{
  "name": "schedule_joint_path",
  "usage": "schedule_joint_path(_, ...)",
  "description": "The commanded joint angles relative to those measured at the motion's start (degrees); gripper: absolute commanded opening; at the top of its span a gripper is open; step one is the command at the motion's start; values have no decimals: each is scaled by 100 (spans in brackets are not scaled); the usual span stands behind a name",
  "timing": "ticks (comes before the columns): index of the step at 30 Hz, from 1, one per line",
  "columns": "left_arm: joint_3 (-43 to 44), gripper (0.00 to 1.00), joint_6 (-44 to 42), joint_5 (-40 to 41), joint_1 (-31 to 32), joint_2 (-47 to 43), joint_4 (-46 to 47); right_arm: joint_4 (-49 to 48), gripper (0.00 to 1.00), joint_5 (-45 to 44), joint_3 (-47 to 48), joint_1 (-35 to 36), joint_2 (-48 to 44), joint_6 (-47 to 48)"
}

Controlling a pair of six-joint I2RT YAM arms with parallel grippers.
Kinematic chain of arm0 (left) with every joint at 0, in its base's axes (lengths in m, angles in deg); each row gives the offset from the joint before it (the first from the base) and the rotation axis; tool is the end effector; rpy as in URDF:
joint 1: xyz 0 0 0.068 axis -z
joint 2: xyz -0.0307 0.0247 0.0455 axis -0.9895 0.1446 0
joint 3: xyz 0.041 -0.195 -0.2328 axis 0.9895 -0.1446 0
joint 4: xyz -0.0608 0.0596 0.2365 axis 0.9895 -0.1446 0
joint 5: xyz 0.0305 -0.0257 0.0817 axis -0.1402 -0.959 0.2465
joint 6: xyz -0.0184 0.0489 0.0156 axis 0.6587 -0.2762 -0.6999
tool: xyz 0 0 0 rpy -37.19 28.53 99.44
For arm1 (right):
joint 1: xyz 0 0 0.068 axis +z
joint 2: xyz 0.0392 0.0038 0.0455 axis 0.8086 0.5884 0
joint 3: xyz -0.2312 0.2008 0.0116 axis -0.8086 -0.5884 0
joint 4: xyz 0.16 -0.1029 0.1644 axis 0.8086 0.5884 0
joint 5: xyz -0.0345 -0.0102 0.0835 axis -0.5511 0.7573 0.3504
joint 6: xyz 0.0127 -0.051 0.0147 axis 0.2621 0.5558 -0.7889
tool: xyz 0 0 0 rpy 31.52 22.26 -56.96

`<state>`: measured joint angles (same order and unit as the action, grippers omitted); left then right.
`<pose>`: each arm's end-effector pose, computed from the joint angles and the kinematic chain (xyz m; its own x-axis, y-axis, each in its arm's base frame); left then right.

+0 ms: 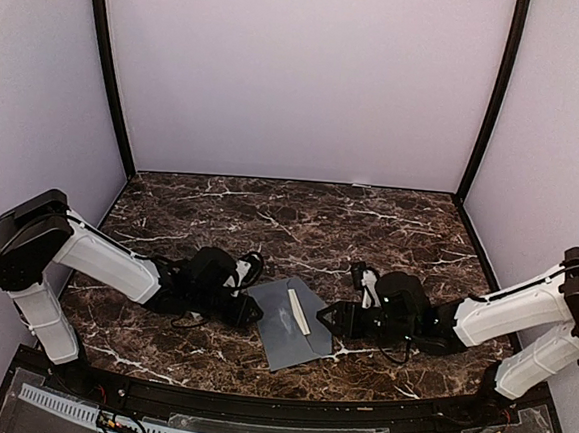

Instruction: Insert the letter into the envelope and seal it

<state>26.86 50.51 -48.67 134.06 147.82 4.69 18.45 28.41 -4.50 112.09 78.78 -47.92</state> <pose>0.1900 -0.2515 0.1737 -0.7464 0.1837 -0.6397 0.5360 0.7357 -0.4141 0.1347 0.2116 0.1927 -0.7724 0.0844 -0.6295 -0.3817 0.7305 0.5663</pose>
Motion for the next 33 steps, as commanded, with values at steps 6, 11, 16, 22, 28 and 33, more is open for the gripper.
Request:
schedule_joint_path(6,172,29,-43,54,78,136,-93,11,65,794,389,22,459,-818)
schedule_joint_path(11,188,28,-52,104,94,151,-108,408,65,455,558,21,659,-897)
schedule_joint_path(16,228,27,-61,151,95,215,-136,671,65,186,645,17,760,-988)
schedule_joint_path(22,244,27,-65,171,88,232,-137,675,65,171,576,27,731,-1038)
schedule_joint_path(28,268,27,-56,174,88,273,-138,97,65,619,553,38,990,-993)
schedule_joint_path(33,293,26,-60,173,88,321,-137,-126,65,669,569,31,1059,-901)
